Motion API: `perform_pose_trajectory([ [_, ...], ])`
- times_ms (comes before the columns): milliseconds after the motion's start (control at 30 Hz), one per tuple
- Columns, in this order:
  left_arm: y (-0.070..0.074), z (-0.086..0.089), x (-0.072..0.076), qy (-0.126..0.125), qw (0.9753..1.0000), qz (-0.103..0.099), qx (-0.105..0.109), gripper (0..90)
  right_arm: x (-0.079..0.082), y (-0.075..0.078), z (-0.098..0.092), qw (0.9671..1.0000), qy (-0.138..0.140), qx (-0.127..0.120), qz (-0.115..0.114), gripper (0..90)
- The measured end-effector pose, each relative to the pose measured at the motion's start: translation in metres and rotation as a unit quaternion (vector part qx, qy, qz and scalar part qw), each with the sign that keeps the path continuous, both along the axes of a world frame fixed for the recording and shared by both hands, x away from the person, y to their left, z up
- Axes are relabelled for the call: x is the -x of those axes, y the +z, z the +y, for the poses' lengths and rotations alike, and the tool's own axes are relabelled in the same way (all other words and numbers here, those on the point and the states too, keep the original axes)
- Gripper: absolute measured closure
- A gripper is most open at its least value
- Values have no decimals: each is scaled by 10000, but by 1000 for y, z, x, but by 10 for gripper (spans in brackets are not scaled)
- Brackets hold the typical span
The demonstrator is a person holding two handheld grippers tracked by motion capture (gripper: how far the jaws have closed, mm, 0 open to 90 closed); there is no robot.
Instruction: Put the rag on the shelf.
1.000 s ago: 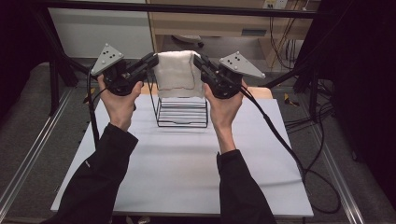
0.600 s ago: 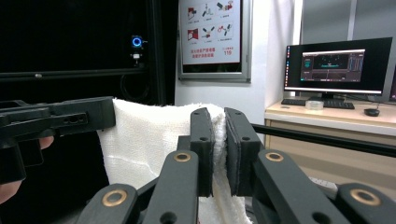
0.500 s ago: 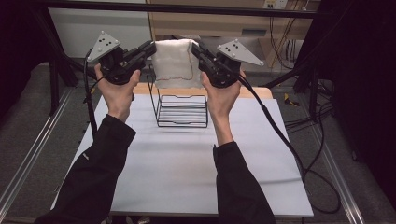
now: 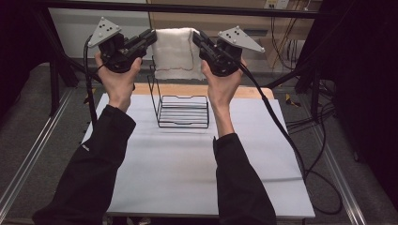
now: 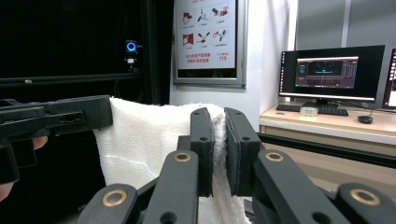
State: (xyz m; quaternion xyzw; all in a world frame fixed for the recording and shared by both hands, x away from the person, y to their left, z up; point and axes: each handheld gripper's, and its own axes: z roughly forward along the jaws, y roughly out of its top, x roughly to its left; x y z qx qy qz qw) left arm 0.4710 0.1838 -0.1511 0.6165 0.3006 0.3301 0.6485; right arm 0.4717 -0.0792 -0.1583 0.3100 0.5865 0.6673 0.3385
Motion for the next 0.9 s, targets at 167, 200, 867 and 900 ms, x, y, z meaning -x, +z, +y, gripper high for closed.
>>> perform_pose_trajectory([
  [167, 2, 0, -7, 36, 10000, 20, -12, 835, -7, 1, 1, 10000, -6, -7, 9, 829],
  [200, 2, 0, -9, 47, 10000, 30, -12, 835, -8, 1, 1, 10000, -12, -16, 20, 828],
  [867, -8, 1, -44, 129, 9998, 160, -43, 834, -43, -5, 5, 9997, -40, 90, 231, 828],
  [900, -9, 1, -46, 124, 9998, 163, -37, 834, -45, -6, 4, 9996, -33, 100, 249, 829],
])
